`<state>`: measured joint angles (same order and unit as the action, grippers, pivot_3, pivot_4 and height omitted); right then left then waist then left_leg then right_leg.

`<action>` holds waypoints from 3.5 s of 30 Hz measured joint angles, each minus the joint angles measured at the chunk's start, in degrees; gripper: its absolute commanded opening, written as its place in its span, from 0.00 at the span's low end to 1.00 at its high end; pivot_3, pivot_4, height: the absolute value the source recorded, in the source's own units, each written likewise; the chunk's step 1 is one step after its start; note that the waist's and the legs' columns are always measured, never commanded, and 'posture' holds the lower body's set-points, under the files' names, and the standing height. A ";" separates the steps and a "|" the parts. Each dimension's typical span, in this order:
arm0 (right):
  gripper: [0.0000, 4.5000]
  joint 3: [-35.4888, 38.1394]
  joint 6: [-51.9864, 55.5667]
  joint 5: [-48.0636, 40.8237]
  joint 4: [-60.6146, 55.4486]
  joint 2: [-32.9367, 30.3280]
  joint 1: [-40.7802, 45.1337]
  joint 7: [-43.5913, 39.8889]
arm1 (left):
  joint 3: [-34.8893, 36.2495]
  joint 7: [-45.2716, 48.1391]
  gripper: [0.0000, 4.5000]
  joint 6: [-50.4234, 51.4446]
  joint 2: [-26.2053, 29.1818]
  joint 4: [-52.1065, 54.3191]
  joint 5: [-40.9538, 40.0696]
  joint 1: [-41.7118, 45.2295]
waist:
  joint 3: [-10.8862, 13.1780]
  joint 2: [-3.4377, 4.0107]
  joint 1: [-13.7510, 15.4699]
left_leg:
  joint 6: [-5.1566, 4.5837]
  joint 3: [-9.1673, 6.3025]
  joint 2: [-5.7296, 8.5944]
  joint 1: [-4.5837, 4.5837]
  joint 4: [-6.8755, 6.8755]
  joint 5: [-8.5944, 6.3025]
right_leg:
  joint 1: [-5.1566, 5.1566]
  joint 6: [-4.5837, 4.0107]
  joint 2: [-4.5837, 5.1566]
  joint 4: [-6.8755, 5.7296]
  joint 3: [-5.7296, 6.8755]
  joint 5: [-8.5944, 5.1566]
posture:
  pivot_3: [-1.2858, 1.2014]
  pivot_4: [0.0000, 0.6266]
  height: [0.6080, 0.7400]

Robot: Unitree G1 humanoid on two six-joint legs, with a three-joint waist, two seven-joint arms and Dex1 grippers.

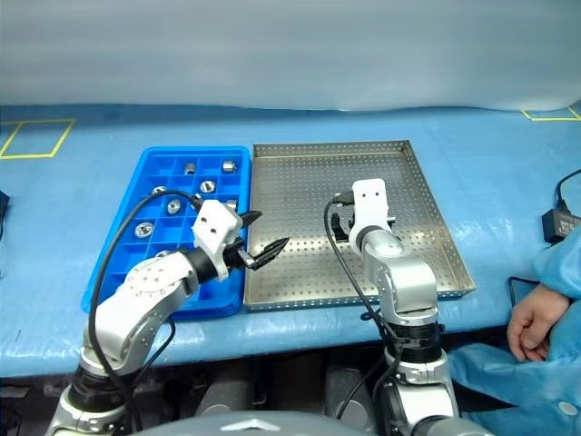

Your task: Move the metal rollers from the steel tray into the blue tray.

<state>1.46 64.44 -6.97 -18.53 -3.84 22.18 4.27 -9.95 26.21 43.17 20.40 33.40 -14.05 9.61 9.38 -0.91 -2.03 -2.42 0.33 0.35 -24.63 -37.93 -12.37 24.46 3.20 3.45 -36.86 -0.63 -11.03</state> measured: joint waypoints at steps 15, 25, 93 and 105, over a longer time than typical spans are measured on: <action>0.98 8.79 -1.71 0.08 4.34 12.61 1.55 7.42 | -0.16 -3.29 0.90 2.82 0.95 1.37 0.20 -0.13 | 0.01 0.03 -0.01 | 0.00 -0.04 -0.01 -0.01 0.04 0.01 | 0.01 0.02 -0.02 0.02 0.00 0.01 | 0.52 0.24 1.00; 0.89 10.61 -1.74 -0.43 6.52 13.29 1.55 9.79 | -0.23 -4.88 0.91 3.93 1.31 2.73 0.23 -0.17 | 0.02 0.05 0.02 | 0.00 -0.04 -0.02 0.00 0.07 0.01 | 0.02 0.01 -0.02 0.02 0.01 0.00 | 0.52 0.24 1.00; 0.65 -17.76 -31.45 -3.06 47.46 11.13 25.28 -28.16 | 17.10 -20.75 0.91 10.09 -4.91 19.84 -1.28 -21.52 | 0.09 0.07 10.04 | 0.92 -0.92 0.04 0.02 0.95 0.45 | 0.12 -0.46 -0.31 0.05 0.94 -0.48 | 0.67 0.24 1.00; 0.65 -12.63 -22.03 -3.12 21.16 3.45 16.14 -24.94 | 12.83 -18.50 0.91 10.10 -4.59 15.62 -2.68 -14.69 | 0.09 0.08 9.74 | 0.97 -1.11 0.07 -0.08 0.90 0.46 | 0.05 -0.53 -0.25 0.11 1.17 -0.53 | 0.60 0.24 1.00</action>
<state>-11.17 42.41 -10.10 2.63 -0.40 38.33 -20.67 2.88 7.71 53.27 15.81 49.02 -16.73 -5.07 9.47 -0.83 7.70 -1.45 -0.78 0.43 -24.71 -37.03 -11.91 24.50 2.67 3.20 -36.75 0.54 -11.56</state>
